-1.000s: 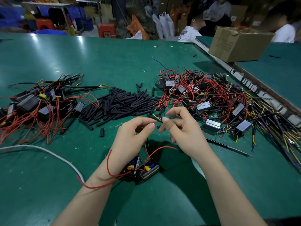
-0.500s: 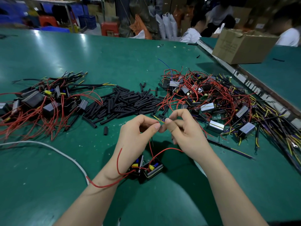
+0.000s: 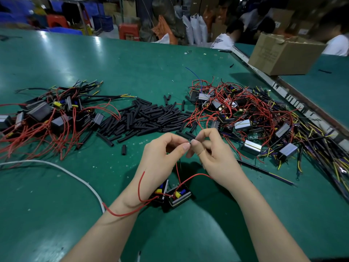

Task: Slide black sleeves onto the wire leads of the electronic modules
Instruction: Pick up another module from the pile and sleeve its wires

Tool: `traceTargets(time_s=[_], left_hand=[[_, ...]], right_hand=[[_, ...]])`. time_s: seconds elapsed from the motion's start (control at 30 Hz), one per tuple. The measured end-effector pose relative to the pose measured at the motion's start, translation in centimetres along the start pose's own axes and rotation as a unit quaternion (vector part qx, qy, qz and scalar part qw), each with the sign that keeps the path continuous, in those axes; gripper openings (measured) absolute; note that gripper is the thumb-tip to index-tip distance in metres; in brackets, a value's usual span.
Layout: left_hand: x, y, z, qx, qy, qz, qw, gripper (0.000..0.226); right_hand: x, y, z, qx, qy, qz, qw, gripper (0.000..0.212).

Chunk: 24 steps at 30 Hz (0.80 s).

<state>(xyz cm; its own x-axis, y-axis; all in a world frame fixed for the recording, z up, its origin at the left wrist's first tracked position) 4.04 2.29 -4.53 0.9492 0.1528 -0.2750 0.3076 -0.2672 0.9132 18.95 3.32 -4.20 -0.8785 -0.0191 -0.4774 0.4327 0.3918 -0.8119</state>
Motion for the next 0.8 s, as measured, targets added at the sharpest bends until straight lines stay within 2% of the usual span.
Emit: traceTargets(time_s=[0.17, 0.23, 0.3, 0.5, 0.6, 0.8], left_hand=[[0.02, 0.0, -0.19, 0.007, -0.02, 0.023, 1.0, 0.016], [0.02, 0.07, -0.15, 0.01, -0.029, 0.028, 0.999, 0.018], [-0.01, 0.11, -0.09, 0.01, -0.032, 0.033, 0.999, 0.018], [0.14, 0.14, 0.06, -0.016, -0.021, 0.06, 0.998, 0.006], [0.18, 0.27, 0.1, -0.014, -0.023, 0.071, 0.997, 0.005], [0.29, 0.26, 0.06, -0.006, -0.026, 0.093, 0.995, 0.011]], right_hand=[[-0.13, 0.04, 0.0, 0.004, -0.034, -0.031, 0.999, 0.007], [-0.23, -0.21, 0.03, -0.017, -0.046, -0.047, 0.998, 0.018], [-0.38, -0.48, 0.05, -0.035, -0.039, -0.052, 0.997, 0.028], [-0.22, -0.33, 0.07, -0.014, -0.01, -0.054, 0.998, 0.016], [-0.27, -0.31, 0.05, 0.001, 0.01, -0.069, 0.998, 0.017], [-0.39, -0.61, 0.22, -0.032, 0.03, -0.049, 0.998, 0.02]])
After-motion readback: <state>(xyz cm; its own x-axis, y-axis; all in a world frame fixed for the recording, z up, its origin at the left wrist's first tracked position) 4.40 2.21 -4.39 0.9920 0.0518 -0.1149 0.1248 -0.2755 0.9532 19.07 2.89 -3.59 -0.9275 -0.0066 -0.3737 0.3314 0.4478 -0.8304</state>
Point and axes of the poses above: each hand's wrist, its own z-axis away from the middle knuckle, its own x-axis out of the palm, y = z × x, the point moved 3 cm from there along -z, towards the middle knuckle, and after that the axes turned 4 degrees about y, right-handed, at the moved point
